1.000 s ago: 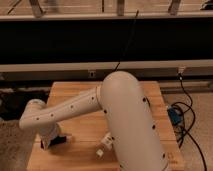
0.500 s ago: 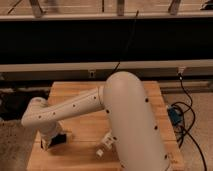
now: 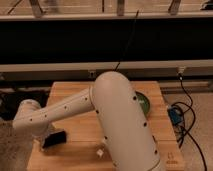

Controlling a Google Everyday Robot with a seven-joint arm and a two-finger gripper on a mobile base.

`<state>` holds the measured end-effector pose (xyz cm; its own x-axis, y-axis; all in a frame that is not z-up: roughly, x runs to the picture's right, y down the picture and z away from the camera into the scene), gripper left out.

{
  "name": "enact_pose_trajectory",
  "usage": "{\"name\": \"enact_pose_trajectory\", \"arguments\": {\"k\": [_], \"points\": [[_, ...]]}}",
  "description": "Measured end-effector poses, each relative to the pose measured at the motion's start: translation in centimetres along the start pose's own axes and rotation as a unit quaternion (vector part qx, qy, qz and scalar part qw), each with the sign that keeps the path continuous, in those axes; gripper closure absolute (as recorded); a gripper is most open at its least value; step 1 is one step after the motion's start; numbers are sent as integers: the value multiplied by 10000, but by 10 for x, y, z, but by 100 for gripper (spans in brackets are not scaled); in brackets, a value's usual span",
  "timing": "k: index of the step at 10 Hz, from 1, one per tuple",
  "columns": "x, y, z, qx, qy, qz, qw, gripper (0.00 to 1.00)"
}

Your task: Place the eraser on the white sponge

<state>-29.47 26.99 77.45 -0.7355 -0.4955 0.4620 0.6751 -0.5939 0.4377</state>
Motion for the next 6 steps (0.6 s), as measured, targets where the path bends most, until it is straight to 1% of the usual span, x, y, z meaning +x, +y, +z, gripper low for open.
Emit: {"name": "enact_pose_trajectory", "arguments": {"k": [1,3,4,6], "points": [[4,2,2,-33,27,-53,10000,20],[7,-1,5,-43,34,-157,9999,20],[6,-3,8,-46,24,-221,9997,25],[6,-5,11,-35,19,-289,9996,42]]}}
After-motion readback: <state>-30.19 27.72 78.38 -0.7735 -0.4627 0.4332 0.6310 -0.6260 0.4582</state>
